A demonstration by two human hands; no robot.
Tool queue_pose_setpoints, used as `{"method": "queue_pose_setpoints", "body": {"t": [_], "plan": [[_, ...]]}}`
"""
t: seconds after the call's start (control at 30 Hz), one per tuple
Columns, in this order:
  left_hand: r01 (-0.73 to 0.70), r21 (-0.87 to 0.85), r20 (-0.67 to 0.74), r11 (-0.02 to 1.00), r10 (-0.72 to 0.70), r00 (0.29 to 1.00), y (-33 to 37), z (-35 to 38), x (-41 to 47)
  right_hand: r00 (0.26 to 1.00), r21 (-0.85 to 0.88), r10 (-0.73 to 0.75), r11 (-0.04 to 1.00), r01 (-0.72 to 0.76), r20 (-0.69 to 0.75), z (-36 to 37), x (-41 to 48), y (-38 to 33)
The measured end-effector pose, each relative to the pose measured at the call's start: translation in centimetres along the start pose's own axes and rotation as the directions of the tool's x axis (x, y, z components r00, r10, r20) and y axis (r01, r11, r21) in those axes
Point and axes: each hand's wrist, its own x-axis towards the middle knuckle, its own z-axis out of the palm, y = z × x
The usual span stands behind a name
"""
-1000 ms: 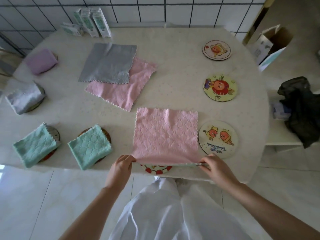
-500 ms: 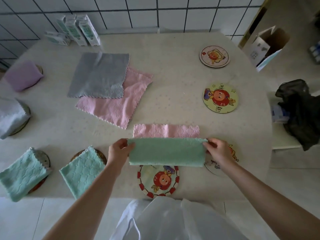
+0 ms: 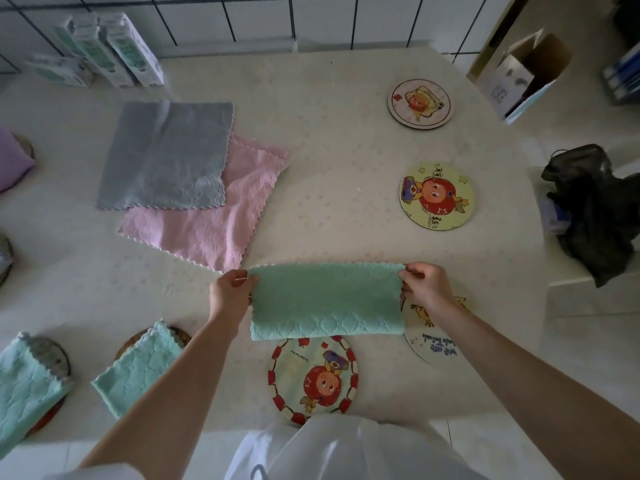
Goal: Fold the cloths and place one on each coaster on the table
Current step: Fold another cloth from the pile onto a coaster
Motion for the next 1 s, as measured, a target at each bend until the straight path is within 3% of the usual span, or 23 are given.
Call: {"method": "queue_pose_setpoints", "body": {"t": [0.4,0.53,0.63,0.7,0.8,0.9,1.0], "plan": [[-0.033,0.097,-0.009,0.995,0.034,0.999,-0.2,0.1,1.6,0.998,-0.065,0.018,0.998,-0.022,-0.066,0.4,0.5,-0.5],[-0.072,0.216,-0.043,0.974,0.083,0.996,0.3,0.3,1.6,0.998,-0.069,0.038,0.997,-0.041,-0.054,0.4,0.4,-0.8],[-0.160,0.332,-0.078,0.929,0.197,0.977,0.9,0.6,0.3,0.984,-0.272,-0.139,0.956,0.105,-0.109,0.1,-0.4,-1.1],[-0.328,0.470,-0.080,0.819,0.410,0.909,0.5,0.9,-1.5,0.916,-0.451,-0.391,0.836,0.313,-0.087,-0.2,-2.0,-1.1],[-0.673,0.552,0.165,0.493,0.726,0.667,-1.9,1.5,-5.0,0.757,-0.594,-0.640,0.562,0.576,0.130,0.2,-5.6,-0.1],[-0.867,0.450,0.502,0.214,0.743,0.443,-5.3,2.6,-7.6,0.604,-0.623,-0.698,0.287,0.728,0.384,1.7,-8.5,1.5],[-0.902,0.427,0.642,0.069,0.679,0.355,-7.4,4.1,-8.7,0.478,-0.590,-0.694,0.095,0.802,0.538,3.6,-9.8,3.2]]}}
